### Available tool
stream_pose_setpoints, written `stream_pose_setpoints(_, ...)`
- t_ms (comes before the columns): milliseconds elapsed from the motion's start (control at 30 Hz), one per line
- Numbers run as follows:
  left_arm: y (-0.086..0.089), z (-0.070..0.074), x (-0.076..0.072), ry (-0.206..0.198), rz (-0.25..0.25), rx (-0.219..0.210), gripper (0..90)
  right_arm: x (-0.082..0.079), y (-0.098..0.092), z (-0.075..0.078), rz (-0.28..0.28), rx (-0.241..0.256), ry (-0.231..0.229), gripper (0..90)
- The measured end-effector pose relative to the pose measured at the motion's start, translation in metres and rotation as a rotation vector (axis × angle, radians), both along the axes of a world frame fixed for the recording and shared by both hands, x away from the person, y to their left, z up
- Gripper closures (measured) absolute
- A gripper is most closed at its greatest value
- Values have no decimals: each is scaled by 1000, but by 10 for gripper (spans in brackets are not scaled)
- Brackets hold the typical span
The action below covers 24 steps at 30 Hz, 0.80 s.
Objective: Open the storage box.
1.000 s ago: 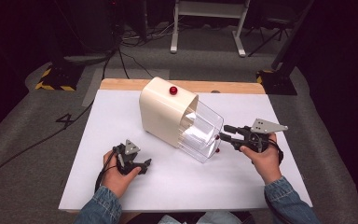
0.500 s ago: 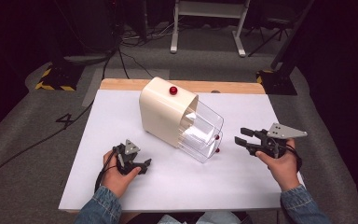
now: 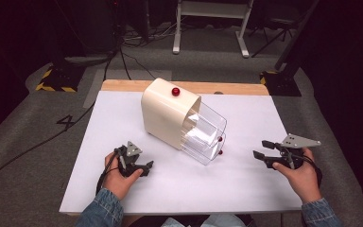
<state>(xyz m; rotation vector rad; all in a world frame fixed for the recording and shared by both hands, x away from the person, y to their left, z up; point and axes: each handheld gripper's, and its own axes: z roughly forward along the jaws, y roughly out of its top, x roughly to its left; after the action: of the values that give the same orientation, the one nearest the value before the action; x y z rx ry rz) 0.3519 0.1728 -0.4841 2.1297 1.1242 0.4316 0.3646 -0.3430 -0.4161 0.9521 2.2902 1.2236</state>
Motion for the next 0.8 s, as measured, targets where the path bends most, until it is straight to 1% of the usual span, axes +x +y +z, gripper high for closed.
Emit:
stream_pose_setpoints(100, 0, 0, 0, 2, 0, -1, 225, -1, -6, -6, -19, -33, 21, 369)
stream_pose_setpoints(167, 0, 0, 0, 2, 0, -1, 225, 0, -10, -10, -34, -45, 44, 363)
stream_pose_setpoints(200, 0, 0, 0, 2, 0, -1, 225, 0, -10, -10, -34, -45, 44, 363)
stream_pose_setpoints(267, 0, 0, 0, 3, 0, -1, 225, 0, -15, -15, -47, -56, 69, 350)
stream_pose_setpoints(333, 0, 0, 0, 3, 1, -3, 225, 1, -20, -20, -54, -74, 89, 349)
stream_pose_setpoints(367, 0, 0, 0, 2, 1, -3, 225, 1, -23, -25, -60, -90, 108, 349)
stream_pose_setpoints(433, 0, 0, 0, 2, 1, -3, 225, 0, -27, -30, -67, -90, 116, 349)
stream_pose_setpoints(467, 0, 0, 0, 2, 2, -2, 225, 0, -27, -30, -67, -90, 116, 349)
stream_pose_setpoints(567, 0, 0, 0, 3, 0, -1, 225, -3, -31, -38, -79, -77, 127, 349)
stream_pose_setpoints(600, 0, 0, 0, 2, 1, -3, 225, -4, -32, -41, -79, -76, 130, 347)
stream_pose_setpoints(633, 0, 0, 0, 3, 0, -1, 225, -7, -33, -48, -78, -75, 144, 340)
stream_pose_setpoints(700, 0, 0, 0, 2, 1, -3, 225, -7, -33, -50, -78, -74, 147, 339)
stream_pose_setpoints(733, 0, 0, 0, 3, 0, -1, 225, -9, -33, -55, -77, -77, 146, 334)
stream_pose_setpoints(767, 0, 0, 0, 2, 1, -3, 225, -9, -33, -55, -77, -77, 146, 334)
stream_pose_setpoints(800, 0, 0, 0, 2, 1, -3, 225, -10, -32, -59, -79, -76, 140, 315)
